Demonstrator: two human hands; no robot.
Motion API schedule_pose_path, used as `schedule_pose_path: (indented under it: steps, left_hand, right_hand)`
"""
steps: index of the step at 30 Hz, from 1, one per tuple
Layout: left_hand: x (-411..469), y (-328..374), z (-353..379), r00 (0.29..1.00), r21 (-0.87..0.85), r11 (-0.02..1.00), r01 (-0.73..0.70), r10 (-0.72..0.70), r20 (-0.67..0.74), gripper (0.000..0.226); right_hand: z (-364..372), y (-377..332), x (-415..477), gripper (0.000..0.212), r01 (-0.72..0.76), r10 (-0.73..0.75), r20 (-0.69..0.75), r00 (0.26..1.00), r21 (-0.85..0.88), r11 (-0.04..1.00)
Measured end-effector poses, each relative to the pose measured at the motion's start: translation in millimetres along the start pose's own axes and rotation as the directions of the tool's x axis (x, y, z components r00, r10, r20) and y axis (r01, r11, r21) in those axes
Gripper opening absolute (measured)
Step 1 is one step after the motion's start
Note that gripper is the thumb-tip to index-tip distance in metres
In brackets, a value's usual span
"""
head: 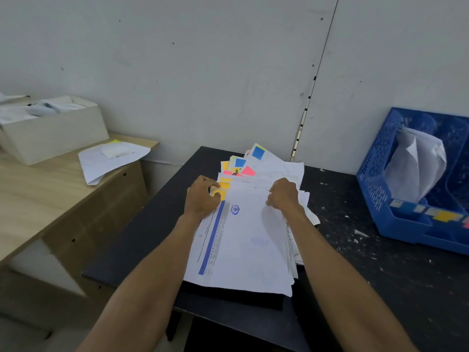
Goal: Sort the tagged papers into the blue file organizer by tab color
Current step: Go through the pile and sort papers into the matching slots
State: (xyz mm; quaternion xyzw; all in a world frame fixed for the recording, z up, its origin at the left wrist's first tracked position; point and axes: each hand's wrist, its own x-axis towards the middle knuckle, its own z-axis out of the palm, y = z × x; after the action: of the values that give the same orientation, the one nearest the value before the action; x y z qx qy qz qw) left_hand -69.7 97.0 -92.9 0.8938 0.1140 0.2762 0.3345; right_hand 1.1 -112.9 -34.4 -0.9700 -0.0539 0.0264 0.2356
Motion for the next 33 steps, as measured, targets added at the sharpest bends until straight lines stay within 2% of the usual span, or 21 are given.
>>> schedule_pose_path:
  steps: [4,8,14,16,21,23,25,26,28,29,31,33]
  left_hand:
    - [2,-2,1,1.000,0.018,1.000,0.009,-0.009,0.000,0.015]
    - [5,0,-2,1.000,0.017,1.000,-0.003,0.003,-0.014,0.011]
    - [8,5,-4,1.000,-0.156,0.987,0.030,-0.031,-0.002,0.006]
    - [8,12,-7,0.998,-0.248,0.967,0.063,-0.064,0.006,0.008]
    - [11,26,-12,0.986,-0.412,0.900,0.142,-0.163,-0.016,0.010]
    - [12,27,-11,0.980,-0.452,0.876,0.172,-0.197,-0.009,0.010]
    - [13,26,-10,0.973,-0.478,0.857,0.194,-0.230,-0.019,0.009]
    - [14,25,-9,0.969,-0.487,0.850,0.202,-0.246,-0.028,0.008]
    - [14,23,-8,0.960,-0.511,0.831,0.217,-0.276,-0.041,0.005]
    - [15,22,-8,0.957,-0.523,0.823,0.220,-0.285,-0.045,0.005]
    - [15,20,-7,0.953,-0.531,0.819,0.219,-0.296,-0.063,0.005]
    - [16,20,-7,0.946,-0.520,0.825,0.220,-0.312,-0.094,0.005]
  right_hand:
    - [0,3,0,0.018,-0.027,0.033,-0.113,0.993,0.058,0.998]
    - [-3,5,0,0.013,-0.010,0.018,-0.131,0.991,0.060,0.998]
    - [-11,5,-5,0.014,0.076,-0.056,-0.240,0.969,0.075,0.994]
    - [-13,3,-9,0.022,0.125,-0.103,-0.232,0.967,0.083,0.989]
    - [-11,3,-6,0.057,0.176,-0.165,-0.094,0.982,0.131,0.976]
    - [-12,4,-6,0.061,0.172,-0.153,-0.107,0.982,0.202,0.964]
    - [-14,5,-6,0.063,0.141,-0.103,-0.127,0.987,0.345,0.928]
    - [-14,7,-5,0.066,0.099,-0.060,-0.099,0.993,0.448,0.889]
    - [-16,11,-3,0.074,-0.040,0.001,0.062,0.998,0.635,0.771]
    - [-17,14,-4,0.072,-0.112,-0.002,0.166,0.986,0.670,0.734]
    - [-21,18,-11,0.054,-0.212,-0.034,0.338,0.940,0.662,0.719]
    - [-21,20,-14,0.044,-0.275,-0.047,0.427,0.903,0.658,0.701]
